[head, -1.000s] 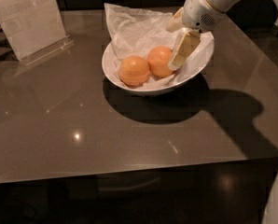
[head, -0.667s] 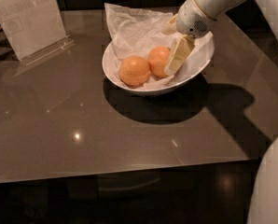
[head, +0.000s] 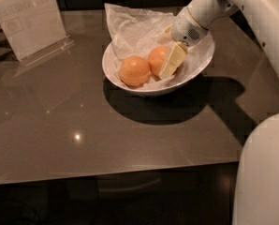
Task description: Pick orange from white bowl
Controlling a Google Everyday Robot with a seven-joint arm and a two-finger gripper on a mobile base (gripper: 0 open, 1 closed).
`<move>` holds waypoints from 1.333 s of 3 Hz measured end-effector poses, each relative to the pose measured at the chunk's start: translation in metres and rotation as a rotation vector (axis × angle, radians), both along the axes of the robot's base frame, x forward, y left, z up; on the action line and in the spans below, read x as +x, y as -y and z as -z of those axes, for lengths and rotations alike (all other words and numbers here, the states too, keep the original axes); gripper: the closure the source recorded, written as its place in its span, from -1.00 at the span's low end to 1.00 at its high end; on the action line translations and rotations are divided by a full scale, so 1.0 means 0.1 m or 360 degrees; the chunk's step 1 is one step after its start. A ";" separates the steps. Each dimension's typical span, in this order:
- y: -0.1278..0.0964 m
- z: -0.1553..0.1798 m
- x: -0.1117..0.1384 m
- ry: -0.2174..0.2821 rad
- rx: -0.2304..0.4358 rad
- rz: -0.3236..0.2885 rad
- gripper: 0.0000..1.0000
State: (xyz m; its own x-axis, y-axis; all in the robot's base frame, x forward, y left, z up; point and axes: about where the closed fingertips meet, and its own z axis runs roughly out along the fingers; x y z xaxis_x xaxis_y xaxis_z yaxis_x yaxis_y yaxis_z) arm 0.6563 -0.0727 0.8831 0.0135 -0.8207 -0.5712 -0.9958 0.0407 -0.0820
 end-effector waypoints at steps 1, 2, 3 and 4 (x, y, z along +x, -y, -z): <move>0.00 0.13 0.02 -0.0054 0.0023 0.0014 -0.80; 0.01 0.23 0.01 -0.0098 0.0049 0.0039 -0.62; 0.04 0.30 0.00 -0.0126 0.0073 0.0070 -0.09; 0.06 0.32 -0.01 -0.0128 0.0087 0.0092 0.37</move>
Offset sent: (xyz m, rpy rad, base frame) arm -0.0050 -0.0088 -0.0313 0.0451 0.0959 -0.0442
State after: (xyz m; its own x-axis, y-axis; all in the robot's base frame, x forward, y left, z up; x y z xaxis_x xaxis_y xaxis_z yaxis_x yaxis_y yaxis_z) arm 0.6553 -0.0787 0.8515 -0.0807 -0.7864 -0.6124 -0.9950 0.1003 0.0022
